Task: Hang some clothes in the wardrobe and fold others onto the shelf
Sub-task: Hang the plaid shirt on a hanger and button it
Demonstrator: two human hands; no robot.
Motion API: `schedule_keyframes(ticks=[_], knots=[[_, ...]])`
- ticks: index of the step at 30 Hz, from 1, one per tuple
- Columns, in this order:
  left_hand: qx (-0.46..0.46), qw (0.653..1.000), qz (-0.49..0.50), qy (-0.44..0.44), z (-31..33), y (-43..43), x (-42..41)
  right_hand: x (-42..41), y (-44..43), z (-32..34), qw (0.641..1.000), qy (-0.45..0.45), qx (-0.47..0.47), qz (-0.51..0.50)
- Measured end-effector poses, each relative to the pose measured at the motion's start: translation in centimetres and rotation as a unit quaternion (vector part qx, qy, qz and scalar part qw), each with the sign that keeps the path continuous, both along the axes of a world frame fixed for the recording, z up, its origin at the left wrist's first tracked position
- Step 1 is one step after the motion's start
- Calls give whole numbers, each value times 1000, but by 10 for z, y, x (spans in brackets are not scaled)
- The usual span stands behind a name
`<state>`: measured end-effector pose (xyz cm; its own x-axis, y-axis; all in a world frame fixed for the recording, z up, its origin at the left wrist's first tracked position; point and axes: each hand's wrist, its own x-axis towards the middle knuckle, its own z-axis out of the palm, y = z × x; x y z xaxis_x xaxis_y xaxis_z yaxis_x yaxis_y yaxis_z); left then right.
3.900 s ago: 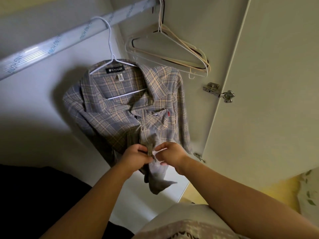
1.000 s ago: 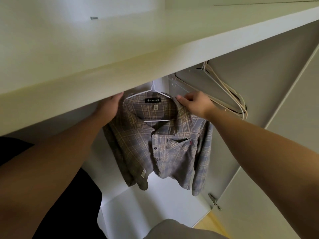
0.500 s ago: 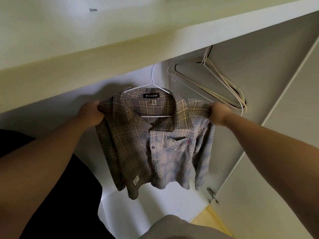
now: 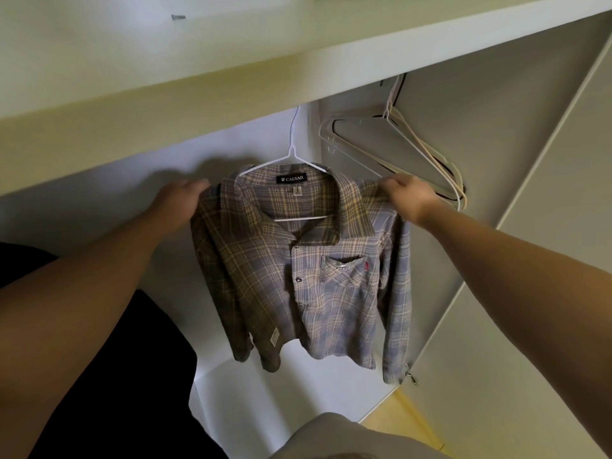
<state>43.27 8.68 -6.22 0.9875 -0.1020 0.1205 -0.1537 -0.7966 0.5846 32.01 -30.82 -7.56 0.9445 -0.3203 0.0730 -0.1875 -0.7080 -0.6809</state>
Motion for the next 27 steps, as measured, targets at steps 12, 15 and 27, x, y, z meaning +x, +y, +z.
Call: schedule_keyframes(ticks=[12,15,27], knots=[[-103,993,-59,23,15,17,-1,6,7,17,982,28,187,27],[-161,987,-15,-13,13,12,0,9,13,16,981,-38,193,-1],[50,970,28,-238,-17,-4,-41,-8,8,-18,986,-131,-99,4]])
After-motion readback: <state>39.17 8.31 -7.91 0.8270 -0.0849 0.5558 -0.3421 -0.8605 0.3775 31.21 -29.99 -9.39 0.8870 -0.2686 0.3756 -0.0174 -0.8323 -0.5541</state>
